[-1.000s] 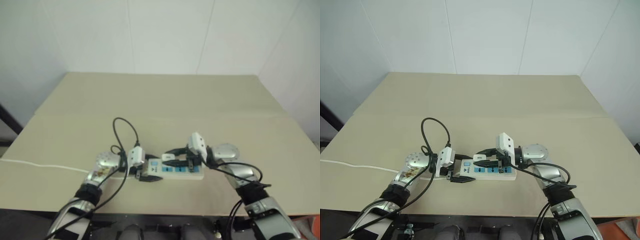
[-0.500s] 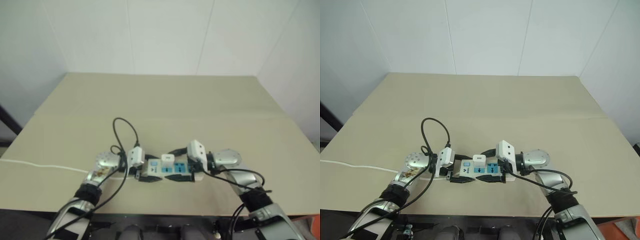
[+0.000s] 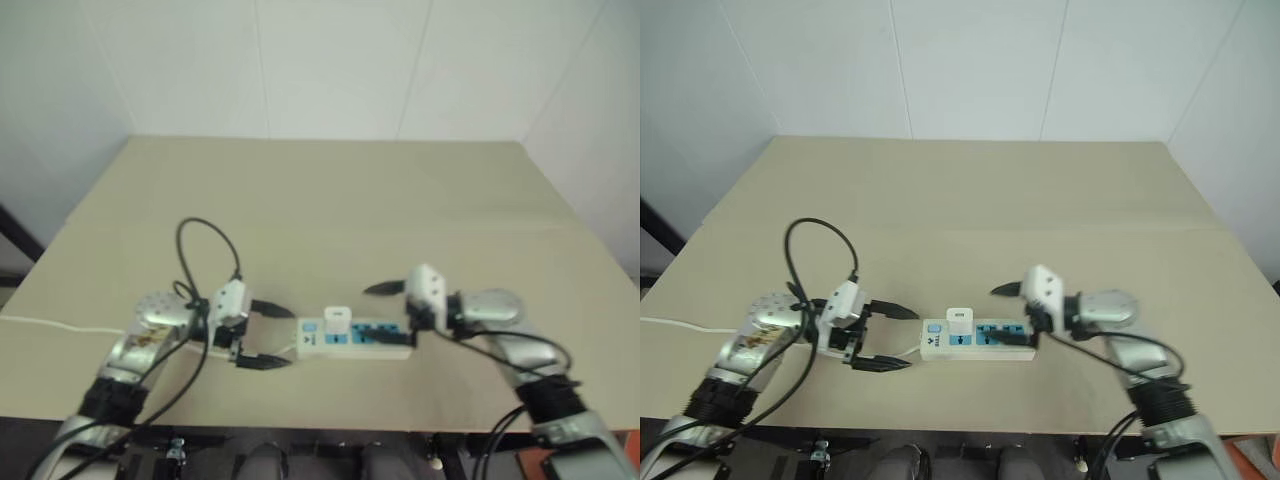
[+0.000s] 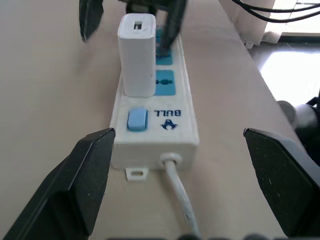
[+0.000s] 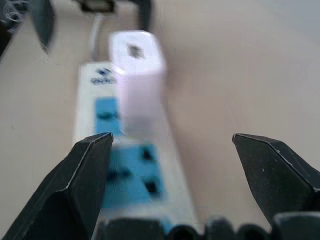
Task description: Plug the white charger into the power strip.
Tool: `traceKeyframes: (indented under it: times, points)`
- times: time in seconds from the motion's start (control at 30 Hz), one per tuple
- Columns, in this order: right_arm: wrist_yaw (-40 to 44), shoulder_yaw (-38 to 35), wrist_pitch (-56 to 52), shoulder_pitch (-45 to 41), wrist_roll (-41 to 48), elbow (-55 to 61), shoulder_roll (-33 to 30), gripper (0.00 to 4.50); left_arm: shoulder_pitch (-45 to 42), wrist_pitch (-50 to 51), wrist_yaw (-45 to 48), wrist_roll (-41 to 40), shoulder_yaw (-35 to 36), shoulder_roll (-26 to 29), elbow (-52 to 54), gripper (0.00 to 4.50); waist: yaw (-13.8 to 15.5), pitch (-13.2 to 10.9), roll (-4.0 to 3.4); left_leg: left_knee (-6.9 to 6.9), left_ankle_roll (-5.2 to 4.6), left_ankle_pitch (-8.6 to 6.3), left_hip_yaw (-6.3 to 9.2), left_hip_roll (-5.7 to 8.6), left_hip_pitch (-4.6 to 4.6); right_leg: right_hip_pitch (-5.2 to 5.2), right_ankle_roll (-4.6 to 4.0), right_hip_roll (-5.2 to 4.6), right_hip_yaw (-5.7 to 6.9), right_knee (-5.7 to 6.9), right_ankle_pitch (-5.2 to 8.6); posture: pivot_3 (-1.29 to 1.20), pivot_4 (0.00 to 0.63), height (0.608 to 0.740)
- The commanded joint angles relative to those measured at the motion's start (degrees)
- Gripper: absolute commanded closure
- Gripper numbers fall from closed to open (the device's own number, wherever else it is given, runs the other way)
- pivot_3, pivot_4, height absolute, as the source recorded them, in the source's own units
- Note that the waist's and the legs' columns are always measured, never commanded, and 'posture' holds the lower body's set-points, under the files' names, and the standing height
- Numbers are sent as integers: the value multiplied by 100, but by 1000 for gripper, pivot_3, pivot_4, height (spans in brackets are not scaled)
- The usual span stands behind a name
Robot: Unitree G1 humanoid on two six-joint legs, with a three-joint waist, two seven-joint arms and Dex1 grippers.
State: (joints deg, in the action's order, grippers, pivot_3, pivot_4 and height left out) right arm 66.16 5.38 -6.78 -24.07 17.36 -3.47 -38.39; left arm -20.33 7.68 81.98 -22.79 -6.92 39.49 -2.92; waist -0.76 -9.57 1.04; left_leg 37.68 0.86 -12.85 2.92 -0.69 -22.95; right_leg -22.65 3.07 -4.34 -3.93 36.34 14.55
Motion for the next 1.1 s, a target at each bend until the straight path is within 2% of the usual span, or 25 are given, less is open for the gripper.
traceKeyframes:
  times: [0.03,0.1,0.23,0.4,1.1]
  points:
    - [230,-862,-500,-144,665,610,-637,0,87,455,77,-557,475,337,658,31,-9,-11,0,0,0,0,1,-2,-15,-16,-1,2,1,2,0,0,150,740]
    - [375,-1130,-694,-119,856,701,-975,0,158,602,117,-711,661,535,792,31,-11,-22,1,-1,0,0,2,-3,-44,-51,-3,4,1,12,-1,0,150,740]
    - [726,-1518,-642,27,951,595,-1564,0,250,496,407,-714,997,1092,677,31,-60,-50,-1,-3,-3,-1,-4,-6,-37,-52,-8,6,1,19,3,0,150,740]
    - [1200,-1789,-748,417,1207,797,-2013,0,167,496,770,-744,1336,1749,372,31,-61,-75,0,-1,-3,-1,-10,-6,-34,-52,-8,5,0,26,5,0,150,740]
    - [1095,-1801,-675,797,1112,1043,-2006,0,347,697,346,-732,1256,1441,791,31,-50,-82,0,7,-2,-1,-12,-5,-34,-52,-8,4,-2,38,5,0,150,740]
